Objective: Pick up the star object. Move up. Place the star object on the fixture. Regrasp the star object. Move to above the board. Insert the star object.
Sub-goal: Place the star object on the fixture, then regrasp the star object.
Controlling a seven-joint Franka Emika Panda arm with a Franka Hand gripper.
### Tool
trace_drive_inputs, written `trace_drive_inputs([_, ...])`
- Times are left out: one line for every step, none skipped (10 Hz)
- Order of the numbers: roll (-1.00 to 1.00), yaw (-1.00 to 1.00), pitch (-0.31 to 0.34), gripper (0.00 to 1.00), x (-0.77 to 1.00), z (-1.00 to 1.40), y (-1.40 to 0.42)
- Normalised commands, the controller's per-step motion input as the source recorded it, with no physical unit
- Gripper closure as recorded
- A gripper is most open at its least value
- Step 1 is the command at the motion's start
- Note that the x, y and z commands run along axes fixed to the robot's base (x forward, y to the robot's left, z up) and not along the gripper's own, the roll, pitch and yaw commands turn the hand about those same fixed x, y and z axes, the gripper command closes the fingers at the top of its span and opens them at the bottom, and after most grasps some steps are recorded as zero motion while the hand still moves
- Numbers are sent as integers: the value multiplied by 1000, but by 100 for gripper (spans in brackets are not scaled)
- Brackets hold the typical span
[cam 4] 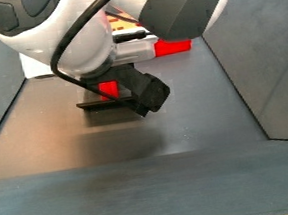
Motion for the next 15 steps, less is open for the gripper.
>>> trace_drive_inputs([-137,-107,-60,100,76,-342,98])
trace_drive_inputs([-137,-91,-60,100,76,-341,97])
trace_drive_inputs([0,0,0,0,0,0,0])
trace_drive_inputs([-55,-12,-62,0,0,1000,0])
trace_drive_inputs([-51,-9,-61,0,-2,1000,2])
trace_drive_inputs([-25,16,-47,0,-25,1000,10])
trace_drive_inputs([5,38,-30,0,-32,1000,1])
trace_drive_inputs([19,45,-9,0,-37,1000,2])
trace_drive_inputs([21,47,17,0,-39,873,7])
trace_drive_inputs([22,42,43,0,-34,694,9])
trace_drive_inputs([24,34,69,0,-28,511,9])
trace_drive_inputs([30,23,86,0,-25,331,7])
trace_drive_inputs([1000,24,82,0,-118,805,-830])
trace_drive_inputs([1000,23,81,0,-106,702,-803])
trace_drive_inputs([1000,21,67,0,-111,512,-639])
